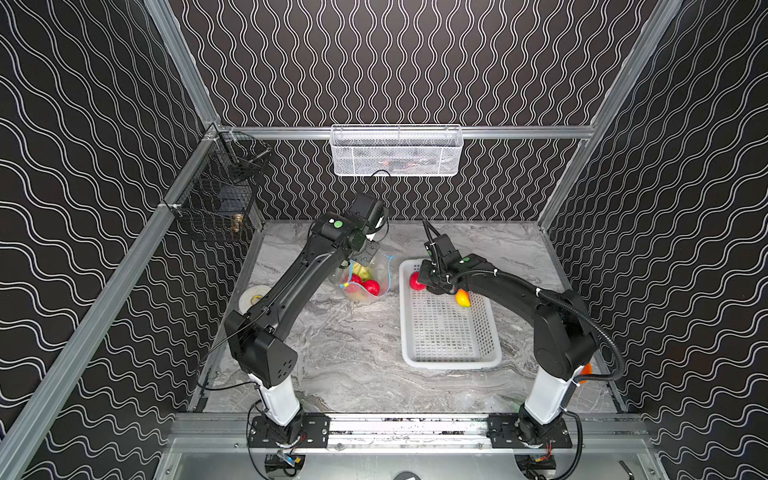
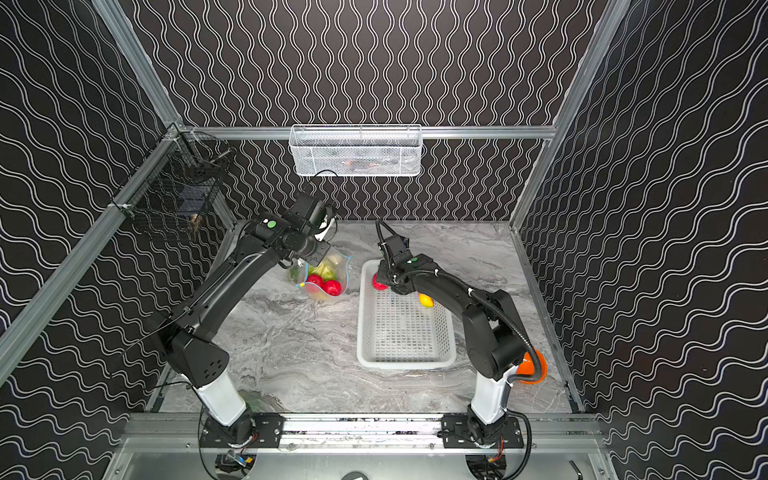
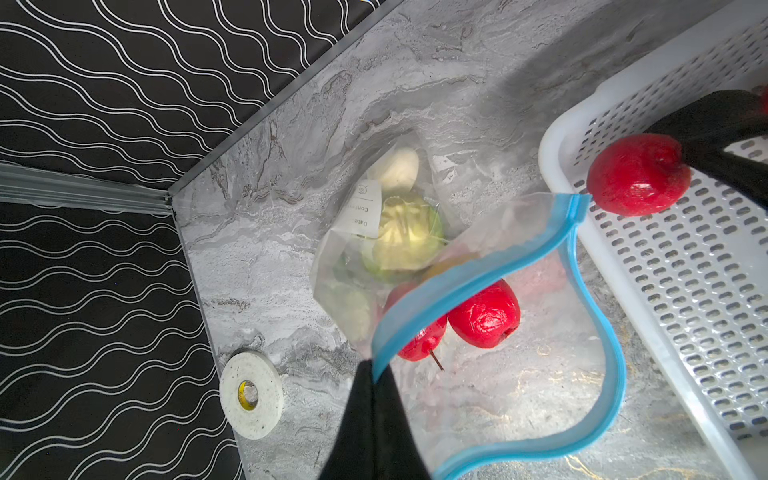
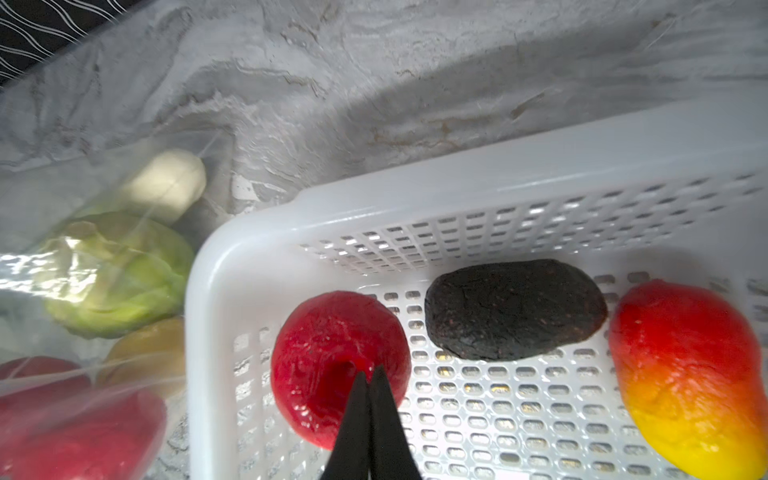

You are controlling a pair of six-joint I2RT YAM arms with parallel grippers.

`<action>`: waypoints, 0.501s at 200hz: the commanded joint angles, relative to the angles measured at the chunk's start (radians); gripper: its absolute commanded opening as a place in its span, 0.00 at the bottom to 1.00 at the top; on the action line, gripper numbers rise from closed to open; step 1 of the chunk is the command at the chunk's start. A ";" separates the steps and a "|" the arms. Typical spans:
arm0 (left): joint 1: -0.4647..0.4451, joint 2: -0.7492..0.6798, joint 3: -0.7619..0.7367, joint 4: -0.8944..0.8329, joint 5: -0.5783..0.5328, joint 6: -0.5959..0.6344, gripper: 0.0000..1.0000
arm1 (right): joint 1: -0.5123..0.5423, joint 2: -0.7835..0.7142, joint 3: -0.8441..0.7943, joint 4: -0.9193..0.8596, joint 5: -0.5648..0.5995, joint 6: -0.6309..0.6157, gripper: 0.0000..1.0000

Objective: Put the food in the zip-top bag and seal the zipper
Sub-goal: 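Lift the small red apple out of the basket with the right gripper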

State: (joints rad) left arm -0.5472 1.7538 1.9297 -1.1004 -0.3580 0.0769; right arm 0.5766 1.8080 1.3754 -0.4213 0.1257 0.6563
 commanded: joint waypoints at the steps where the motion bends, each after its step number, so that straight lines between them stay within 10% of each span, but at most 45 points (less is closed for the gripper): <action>1: 0.001 -0.011 0.006 0.004 0.013 -0.011 0.00 | 0.000 -0.036 -0.022 0.047 0.009 0.022 0.00; 100: 0.000 -0.038 -0.004 0.005 0.030 -0.002 0.00 | 0.000 -0.232 -0.166 0.172 0.027 0.030 0.00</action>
State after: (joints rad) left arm -0.5472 1.7283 1.9274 -1.1007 -0.3367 0.0776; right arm 0.5766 1.6066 1.2190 -0.3008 0.1337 0.6857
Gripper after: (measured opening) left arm 0.048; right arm 0.049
